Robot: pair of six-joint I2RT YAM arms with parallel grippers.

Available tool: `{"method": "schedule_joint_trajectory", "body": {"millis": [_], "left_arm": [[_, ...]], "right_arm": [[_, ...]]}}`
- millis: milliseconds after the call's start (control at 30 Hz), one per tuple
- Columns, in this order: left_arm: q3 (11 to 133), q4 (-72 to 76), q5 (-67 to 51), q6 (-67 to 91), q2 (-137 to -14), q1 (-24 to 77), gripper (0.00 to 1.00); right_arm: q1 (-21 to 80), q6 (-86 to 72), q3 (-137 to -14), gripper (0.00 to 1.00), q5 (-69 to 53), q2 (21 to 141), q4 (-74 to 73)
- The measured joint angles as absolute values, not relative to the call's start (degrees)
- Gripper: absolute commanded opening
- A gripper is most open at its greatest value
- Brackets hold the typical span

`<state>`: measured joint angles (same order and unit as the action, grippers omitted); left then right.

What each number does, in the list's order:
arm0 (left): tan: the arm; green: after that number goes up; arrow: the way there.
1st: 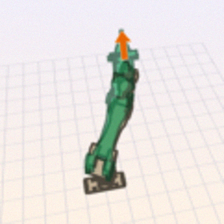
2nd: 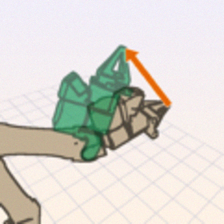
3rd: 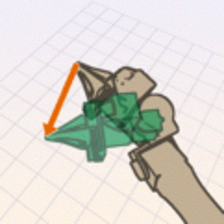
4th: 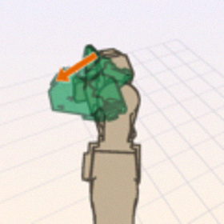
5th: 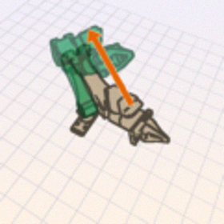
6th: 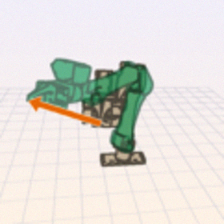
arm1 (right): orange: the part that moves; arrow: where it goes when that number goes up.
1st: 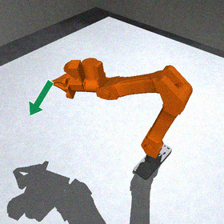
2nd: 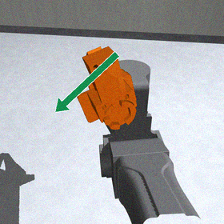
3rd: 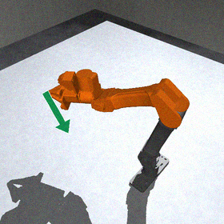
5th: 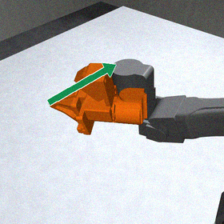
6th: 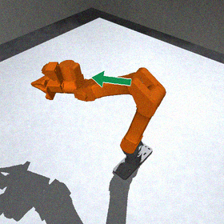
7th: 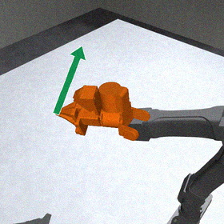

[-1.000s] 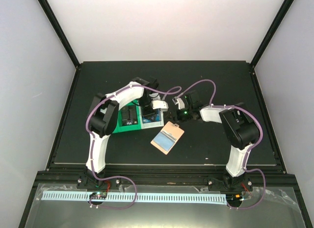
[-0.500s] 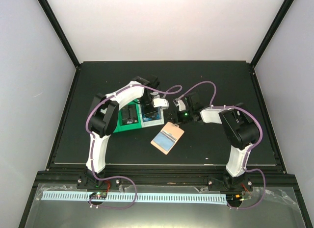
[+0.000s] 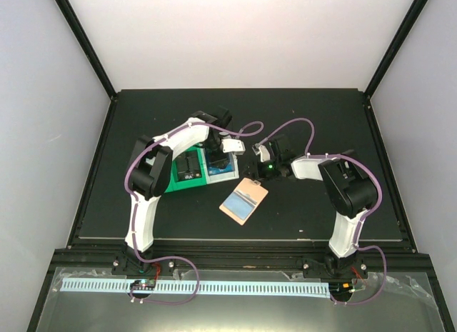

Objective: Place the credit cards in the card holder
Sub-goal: Pick up the credit card from the storage box.

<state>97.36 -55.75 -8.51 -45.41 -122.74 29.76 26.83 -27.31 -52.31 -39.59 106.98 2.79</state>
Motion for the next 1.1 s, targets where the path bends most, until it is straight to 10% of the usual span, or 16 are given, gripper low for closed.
{"method": "schedule_joint_trajectory", "body": {"millis": [1100], "left_arm": [[96.29,-57.87,-11.97,-45.43,-122.74,29.12,0.17]], "right_arm": [[28.95,-28.10,-54.74,0.48,-38.52,108.29,2.28]]}}
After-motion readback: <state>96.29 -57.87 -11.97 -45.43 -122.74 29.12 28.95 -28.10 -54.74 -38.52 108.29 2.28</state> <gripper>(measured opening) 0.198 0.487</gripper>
